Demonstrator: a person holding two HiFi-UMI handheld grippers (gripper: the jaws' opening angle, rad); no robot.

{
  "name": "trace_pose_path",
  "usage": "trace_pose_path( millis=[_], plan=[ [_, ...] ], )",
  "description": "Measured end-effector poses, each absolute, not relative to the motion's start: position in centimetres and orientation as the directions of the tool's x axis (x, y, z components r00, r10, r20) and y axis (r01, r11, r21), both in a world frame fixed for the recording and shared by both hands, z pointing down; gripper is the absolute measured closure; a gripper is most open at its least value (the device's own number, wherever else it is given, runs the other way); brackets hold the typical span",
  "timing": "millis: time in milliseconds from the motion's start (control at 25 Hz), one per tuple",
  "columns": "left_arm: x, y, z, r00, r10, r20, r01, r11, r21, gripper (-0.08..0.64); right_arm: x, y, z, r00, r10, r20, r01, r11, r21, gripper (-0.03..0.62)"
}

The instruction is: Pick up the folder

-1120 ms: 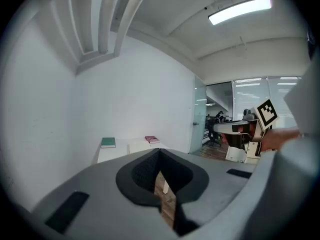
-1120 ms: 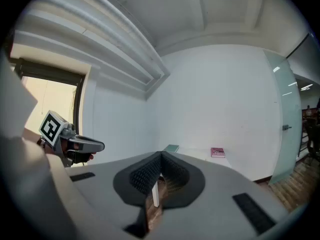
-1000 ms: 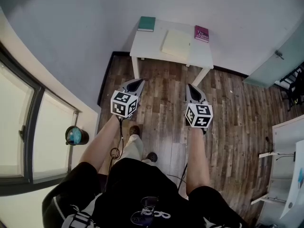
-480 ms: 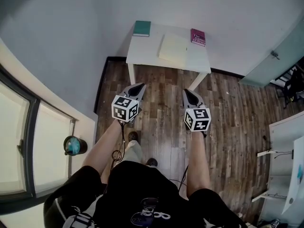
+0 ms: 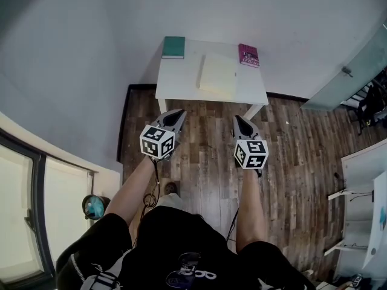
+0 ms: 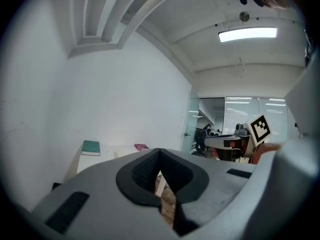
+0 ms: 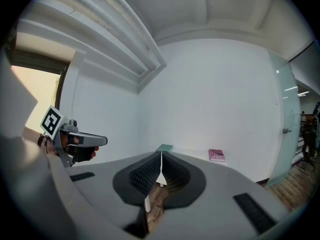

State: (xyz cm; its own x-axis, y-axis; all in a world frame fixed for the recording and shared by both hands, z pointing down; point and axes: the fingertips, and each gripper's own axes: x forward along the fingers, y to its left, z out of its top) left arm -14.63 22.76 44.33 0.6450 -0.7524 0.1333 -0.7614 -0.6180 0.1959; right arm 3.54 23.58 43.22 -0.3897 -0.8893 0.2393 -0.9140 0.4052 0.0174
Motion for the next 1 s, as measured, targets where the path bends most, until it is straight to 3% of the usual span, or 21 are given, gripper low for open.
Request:
trace_pose_path(
  millis=[1000],
  plan=[
    [-17.4, 14.2, 46.7, 0.708, -0.687, 0.165, -0.704, -0.669, 0.237, 0.538, -0.5, 16.9, 46.4, -0.338, -0.89, 0.305, -0.934, 0.358, 0.009, 0.568]
  ],
)
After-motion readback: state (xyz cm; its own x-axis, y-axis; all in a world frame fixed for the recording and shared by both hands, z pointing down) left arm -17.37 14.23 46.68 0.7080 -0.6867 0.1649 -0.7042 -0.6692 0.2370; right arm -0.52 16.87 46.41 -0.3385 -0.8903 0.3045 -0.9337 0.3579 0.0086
